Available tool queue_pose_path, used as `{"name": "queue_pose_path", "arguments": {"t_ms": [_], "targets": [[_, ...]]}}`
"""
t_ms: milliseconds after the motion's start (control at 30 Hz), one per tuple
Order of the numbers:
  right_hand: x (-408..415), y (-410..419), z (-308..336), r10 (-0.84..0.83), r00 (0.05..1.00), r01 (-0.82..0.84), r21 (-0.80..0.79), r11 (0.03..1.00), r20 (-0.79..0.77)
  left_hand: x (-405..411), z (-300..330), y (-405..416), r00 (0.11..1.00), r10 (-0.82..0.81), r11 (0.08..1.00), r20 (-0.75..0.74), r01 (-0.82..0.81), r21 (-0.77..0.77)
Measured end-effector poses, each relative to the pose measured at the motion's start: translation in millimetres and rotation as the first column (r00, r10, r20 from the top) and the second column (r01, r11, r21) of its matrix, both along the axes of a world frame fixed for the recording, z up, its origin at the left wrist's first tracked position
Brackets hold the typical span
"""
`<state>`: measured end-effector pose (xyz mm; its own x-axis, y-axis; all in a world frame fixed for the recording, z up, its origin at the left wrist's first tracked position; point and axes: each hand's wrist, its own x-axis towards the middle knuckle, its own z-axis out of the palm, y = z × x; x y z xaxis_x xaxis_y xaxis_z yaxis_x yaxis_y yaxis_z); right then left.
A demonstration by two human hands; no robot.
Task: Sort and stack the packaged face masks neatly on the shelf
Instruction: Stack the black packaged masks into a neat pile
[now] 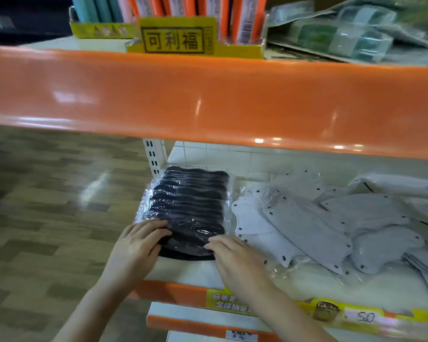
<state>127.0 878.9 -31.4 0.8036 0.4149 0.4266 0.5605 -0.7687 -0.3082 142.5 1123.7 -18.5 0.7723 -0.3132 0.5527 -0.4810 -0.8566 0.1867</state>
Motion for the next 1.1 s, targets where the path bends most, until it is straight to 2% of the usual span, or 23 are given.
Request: {"name": "queue_pose_path", "arguments": {"t_ms": [67, 300, 700, 833, 1000, 1100], "targets": [[-3.3, 5.0, -4.1, -0.023, 0.999, 0.023, -0.021, 1.0, -0.029, -3.4, -10.8, 5.2, 0.998, 0.01, 1.0, -0.054, -0.01, 0.005], [-5.5, 15.7, -10.1, -0.07, 0.997, 0.072, -0.062, 0.995, 0.024, -1.0, -22.9, 24.0, 0.973, 0.079, 0.996, -0.216, -0.068, 0.061], [-6.2, 17.5, -13.0, -0.17, 0.985, 0.173, -0.106, 0.979, 0.036, 6.6, -25.0, 8.8, 0.977, 0.171, 0.983, -0.131, -0.16, 0.091], [-4.2, 17.5, -18.4, -0.19, 0.981, 0.193, -0.101, 0.976, 0.043, 3.6, -23.6, 0.3, 0.963, 0.209, 0.977, -0.17, -0.2, 0.069], [-9.2, 19.7, -12.1, -0.187, 0.979, 0.194, -0.089, 0.977, 0.088, -1.0, -23.8, 3.8, 0.964, 0.178, 0.984, -0.198, -0.173, 0.039], [-15.1, 22.9, -4.2, -0.206, 0.977, 0.211, -0.137, 0.968, 0.051, -4.2, -22.7, 7.1, 0.957, 0.179, 0.984, -0.228, -0.17, 0.061]]}}
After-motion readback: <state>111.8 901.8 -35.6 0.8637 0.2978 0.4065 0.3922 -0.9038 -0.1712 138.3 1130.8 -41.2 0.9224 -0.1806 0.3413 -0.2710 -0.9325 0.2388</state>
